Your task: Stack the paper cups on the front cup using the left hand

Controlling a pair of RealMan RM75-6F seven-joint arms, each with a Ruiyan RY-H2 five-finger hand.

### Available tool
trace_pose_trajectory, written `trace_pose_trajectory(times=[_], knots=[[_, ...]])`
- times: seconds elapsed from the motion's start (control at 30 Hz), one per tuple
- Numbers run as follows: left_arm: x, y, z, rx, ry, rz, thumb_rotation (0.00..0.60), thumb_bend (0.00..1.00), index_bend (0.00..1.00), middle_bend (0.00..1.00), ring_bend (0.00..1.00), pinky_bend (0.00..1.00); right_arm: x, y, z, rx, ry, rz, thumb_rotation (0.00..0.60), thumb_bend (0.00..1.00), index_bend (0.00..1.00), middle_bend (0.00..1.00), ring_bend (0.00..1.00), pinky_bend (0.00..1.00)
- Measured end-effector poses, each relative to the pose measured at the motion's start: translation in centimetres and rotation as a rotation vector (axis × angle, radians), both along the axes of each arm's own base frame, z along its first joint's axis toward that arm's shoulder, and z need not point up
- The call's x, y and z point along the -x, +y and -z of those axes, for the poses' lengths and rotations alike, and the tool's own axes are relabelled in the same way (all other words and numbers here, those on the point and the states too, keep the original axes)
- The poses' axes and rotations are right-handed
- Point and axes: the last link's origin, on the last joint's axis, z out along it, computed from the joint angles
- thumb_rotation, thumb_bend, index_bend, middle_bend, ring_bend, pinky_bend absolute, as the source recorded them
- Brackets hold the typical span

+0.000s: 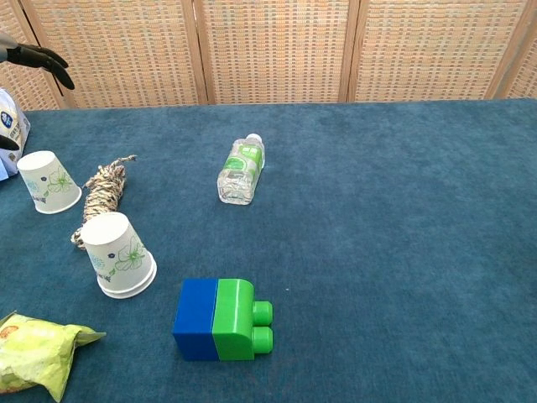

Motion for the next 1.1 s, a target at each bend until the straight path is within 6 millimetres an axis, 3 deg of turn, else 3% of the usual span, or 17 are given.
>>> trace_pose_trajectory(times=[0.3,0.73,1.1], knots=[[3.4,2.3,-0.7,-0.084,0.035,-0.087,0.600,0.20,0.22,0.00,0.00,0.00,0.1,0.0,0.2,-0.010,0.007,0.003,0.600,0.00,0.00,0.00,0.00,0.00],[6.7,5.7,0.8,-0.133,0.039,-0.245,0.600,0.20,0.23,0.00,0.00,0.00,0.1,-0.1,0.2,-0.006,0.010,0.006,0.600,0.00,0.00,0.00,0.00,0.00],[7.3,6.3,3.5,-0.089,0.066,-0.284,0.600,0.20,0.24,0.00,0.00,0.00,0.2,-0.1,0.3,-0.008,0.014,0.007,0.600,0.00,0.00,0.00,0.00,0.00]])
